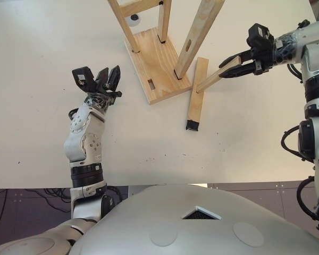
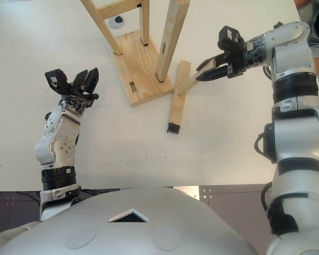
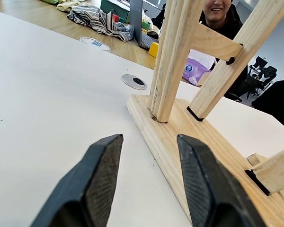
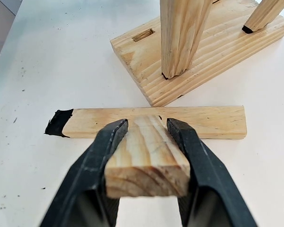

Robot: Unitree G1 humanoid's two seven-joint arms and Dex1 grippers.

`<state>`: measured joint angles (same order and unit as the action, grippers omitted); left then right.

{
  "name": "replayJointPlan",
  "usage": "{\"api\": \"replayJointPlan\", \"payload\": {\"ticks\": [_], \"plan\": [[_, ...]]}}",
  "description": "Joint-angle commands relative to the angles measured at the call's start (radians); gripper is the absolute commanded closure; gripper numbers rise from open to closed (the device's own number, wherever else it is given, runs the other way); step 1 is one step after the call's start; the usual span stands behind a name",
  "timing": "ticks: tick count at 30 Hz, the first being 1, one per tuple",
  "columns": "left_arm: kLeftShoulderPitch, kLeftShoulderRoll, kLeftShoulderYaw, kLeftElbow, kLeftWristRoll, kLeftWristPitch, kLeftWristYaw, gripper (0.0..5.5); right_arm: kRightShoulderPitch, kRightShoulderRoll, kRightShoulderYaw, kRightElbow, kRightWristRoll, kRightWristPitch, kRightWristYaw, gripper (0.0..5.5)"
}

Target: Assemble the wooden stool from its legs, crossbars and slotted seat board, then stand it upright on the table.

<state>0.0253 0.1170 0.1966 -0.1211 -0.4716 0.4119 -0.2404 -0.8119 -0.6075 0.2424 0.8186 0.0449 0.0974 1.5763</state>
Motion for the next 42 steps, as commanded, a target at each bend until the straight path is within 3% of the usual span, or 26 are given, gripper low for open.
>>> {"api": "replayJointPlan", "payload": {"ticks": [1, 8, 15, 29, 34, 42], "plan": [[-0.014, 0.009, -0.007, -0.005, 0.006, 0.013, 0.000, 3.43, 0.042, -0.036, 0.046, -0.052, -0.085, -0.030, -0.059, 4.21], [-0.007, -0.020, -0.013, -0.009, 0.013, -0.008, 0.022, 3.43, 0.016, -0.075, 0.144, -0.202, -0.151, -0.039, -0.009, 4.21], [0.024, -0.082, -0.026, -0.004, 0.033, -0.062, 0.051, 3.43, -0.127, -0.066, 0.230, -0.080, -0.187, -0.048, 0.036, 4.21], [0.104, -0.203, -0.043, -0.003, 0.063, -0.185, 0.127, 3.43, -0.312, -0.027, 0.508, 0.033, -0.099, -0.006, 0.038, 4.21], [0.130, -0.217, -0.041, -0.006, 0.063, -0.214, 0.144, 3.43, -0.302, -0.050, 0.548, -0.045, -0.066, 0.043, 0.038, 4.21], [0.142, -0.217, -0.049, -0.003, 0.066, -0.231, 0.169, 3.43, -0.272, -0.061, 0.517, -0.117, -0.151, 0.072, 0.035, 4.21]]}}
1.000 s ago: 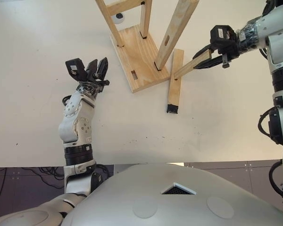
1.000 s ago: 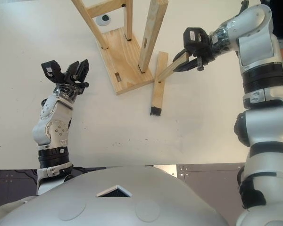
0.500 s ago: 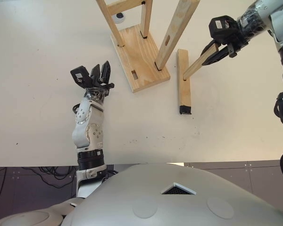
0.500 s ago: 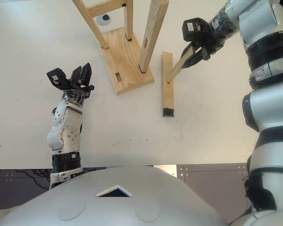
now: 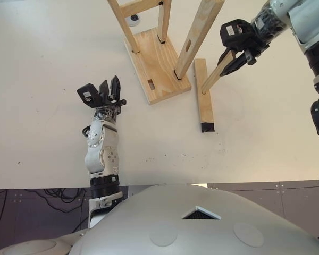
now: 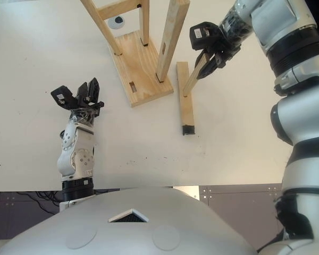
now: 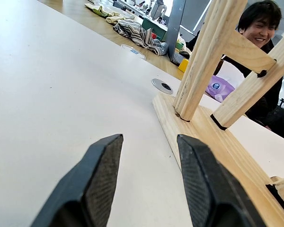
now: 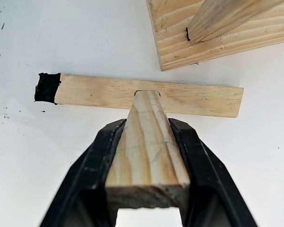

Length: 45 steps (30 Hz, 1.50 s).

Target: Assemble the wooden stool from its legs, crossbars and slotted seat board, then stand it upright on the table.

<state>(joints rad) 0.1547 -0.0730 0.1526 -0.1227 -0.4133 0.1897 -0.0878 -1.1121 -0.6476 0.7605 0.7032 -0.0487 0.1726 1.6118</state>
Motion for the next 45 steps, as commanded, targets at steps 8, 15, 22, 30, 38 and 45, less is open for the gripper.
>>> {"api": "replayJointPlan", "payload": {"ticks": [8, 15, 22, 30, 38, 45], "plan": [[0.021, -0.022, -0.010, -0.002, 0.008, -0.018, 0.028, 3.43, 0.021, -0.039, 0.000, 0.012, -0.119, -0.082, 0.001, 4.21], [0.020, 0.003, -0.022, -0.001, 0.017, 0.001, 0.022, 3.43, 0.065, -0.058, -0.060, 0.052, -0.161, -0.144, -0.003, 4.21], [0.003, 0.031, -0.024, -0.003, 0.015, 0.029, 0.013, 3.43, 0.219, -0.093, -0.105, -0.093, -0.161, -0.073, -0.001, 4.21], [-0.034, 0.036, -0.044, 0.019, 0.032, 0.046, 0.008, 3.43, 0.334, -0.076, -0.092, -0.243, -0.212, -0.021, -0.040, 4.21], [-0.058, 0.053, -0.040, 0.034, 0.029, 0.059, -0.004, 3.43, 0.405, -0.007, -0.098, -0.206, -0.208, 0.056, -0.083, 4.21], [-0.072, 0.055, -0.043, 0.031, 0.035, 0.071, -0.004, 3.43, 0.277, 0.069, -0.080, 0.000, -0.225, -0.005, -0.006, 4.21]]}}
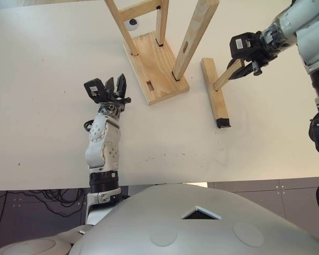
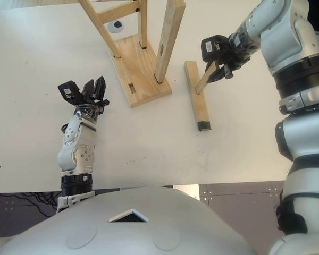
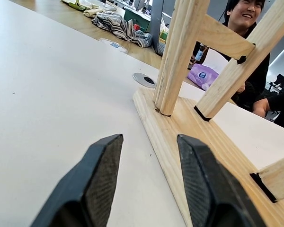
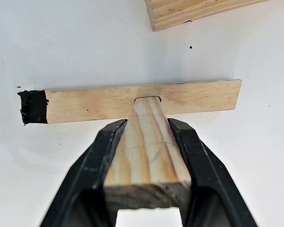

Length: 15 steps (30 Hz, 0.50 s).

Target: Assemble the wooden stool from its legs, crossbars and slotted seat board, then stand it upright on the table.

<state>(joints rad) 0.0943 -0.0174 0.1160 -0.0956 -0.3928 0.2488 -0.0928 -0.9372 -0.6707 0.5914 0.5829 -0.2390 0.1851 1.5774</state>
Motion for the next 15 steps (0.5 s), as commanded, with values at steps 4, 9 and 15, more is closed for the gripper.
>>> {"api": "replayJointPlan", "payload": {"ticks": [4, 9, 15], "plan": [[0.001, -0.006, -0.007, 0.003, 0.018, 0.004, 0.005, 3.43, 0.100, 0.113, 0.091, 0.157, -0.047, -0.040, 0.031, 4.21], [0.008, -0.004, -0.001, -0.004, 0.017, 0.005, 0.009, 3.43, 0.131, 0.104, 0.084, 0.127, -0.047, -0.041, 0.017, 4.21], [0.003, 0.009, 0.013, -0.009, 0.014, 0.014, 0.009, 3.43, 0.196, 0.103, 0.077, 0.064, -0.037, -0.007, -0.020, 4.21]]}}
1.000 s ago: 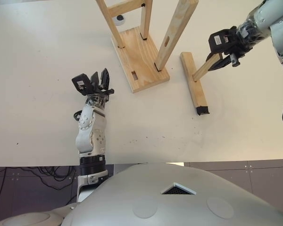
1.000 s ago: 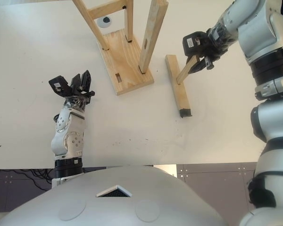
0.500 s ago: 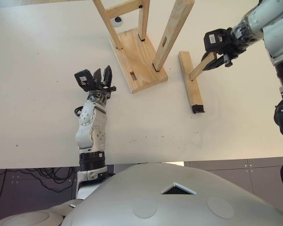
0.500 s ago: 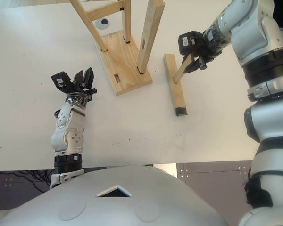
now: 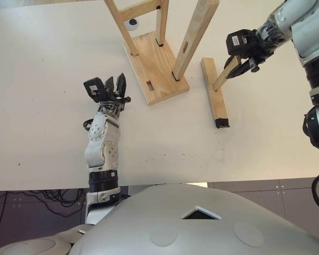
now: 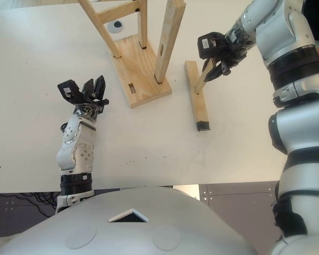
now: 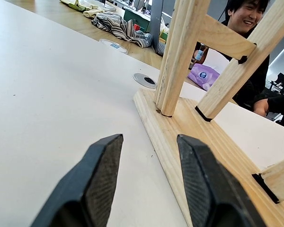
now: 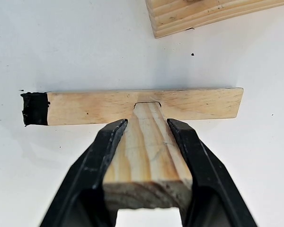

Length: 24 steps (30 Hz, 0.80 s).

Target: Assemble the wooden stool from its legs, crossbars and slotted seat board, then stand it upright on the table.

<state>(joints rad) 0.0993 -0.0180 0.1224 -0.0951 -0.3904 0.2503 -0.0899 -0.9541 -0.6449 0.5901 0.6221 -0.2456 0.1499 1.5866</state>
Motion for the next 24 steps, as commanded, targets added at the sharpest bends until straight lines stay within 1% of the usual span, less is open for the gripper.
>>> {"api": "replayJointPlan", "payload": {"ticks": [1, 5, 9, 18, 19, 24], "plan": [[-0.004, 0.012, 0.008, -0.011, 0.011, 0.015, 0.006, 3.43, 0.211, 0.082, 0.072, 0.026, -0.029, 0.033, -0.041, 4.21], [-0.013, 0.019, 0.011, -0.009, 0.010, 0.020, 0.004, 3.43, 0.199, 0.090, 0.061, 0.041, -0.028, 0.035, -0.064, 4.21], [-0.023, 0.024, 0.015, -0.003, 0.008, 0.023, 0.003, 3.43, 0.191, 0.096, 0.046, 0.034, -0.013, 0.074, -0.044, 4.21], [-0.040, 0.028, 0.017, 0.010, 0.011, 0.022, 0.000, 3.43, 0.150, 0.111, 0.014, 0.067, -0.009, 0.055, -0.060, 4.21], [-0.041, 0.029, 0.017, 0.011, 0.011, 0.022, 0.000, 3.43, 0.142, 0.112, 0.010, 0.070, -0.008, 0.052, -0.059, 3.85], [-0.048, 0.028, 0.015, 0.022, 0.012, 0.017, -0.003, 3.43, 0.114, 0.108, -0.004, 0.076, -0.007, 0.026, -0.064, 3.04]]}}
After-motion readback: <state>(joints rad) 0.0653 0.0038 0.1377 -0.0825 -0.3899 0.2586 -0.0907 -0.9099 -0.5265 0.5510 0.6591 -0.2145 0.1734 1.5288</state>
